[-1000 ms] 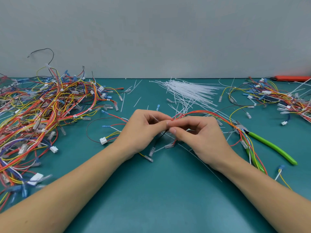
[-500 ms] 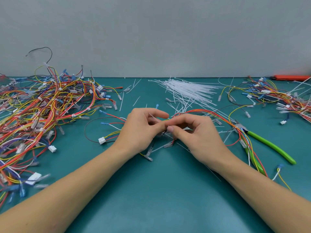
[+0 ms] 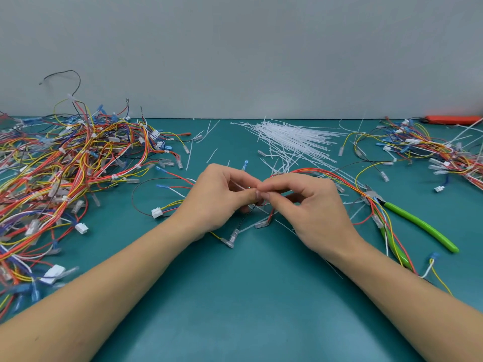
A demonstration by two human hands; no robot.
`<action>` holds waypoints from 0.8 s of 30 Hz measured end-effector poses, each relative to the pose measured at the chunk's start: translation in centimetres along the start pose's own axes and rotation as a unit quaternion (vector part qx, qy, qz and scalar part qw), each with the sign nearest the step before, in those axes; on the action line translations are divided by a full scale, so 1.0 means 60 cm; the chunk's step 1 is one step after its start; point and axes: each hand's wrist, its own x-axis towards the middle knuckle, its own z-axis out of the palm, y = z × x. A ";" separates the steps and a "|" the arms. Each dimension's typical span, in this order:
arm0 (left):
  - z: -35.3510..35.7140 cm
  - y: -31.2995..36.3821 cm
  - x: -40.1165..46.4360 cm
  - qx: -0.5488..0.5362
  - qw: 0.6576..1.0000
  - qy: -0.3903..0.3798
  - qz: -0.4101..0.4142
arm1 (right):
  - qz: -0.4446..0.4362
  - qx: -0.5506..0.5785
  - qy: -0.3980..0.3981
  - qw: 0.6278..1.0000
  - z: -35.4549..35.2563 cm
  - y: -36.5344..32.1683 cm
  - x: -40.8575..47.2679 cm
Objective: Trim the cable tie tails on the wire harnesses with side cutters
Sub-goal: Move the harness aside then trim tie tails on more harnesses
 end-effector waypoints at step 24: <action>0.020 -0.008 -0.004 -0.065 0.987 0.147 -0.027 | 0.080 0.023 -0.005 0.996 0.002 0.007 0.006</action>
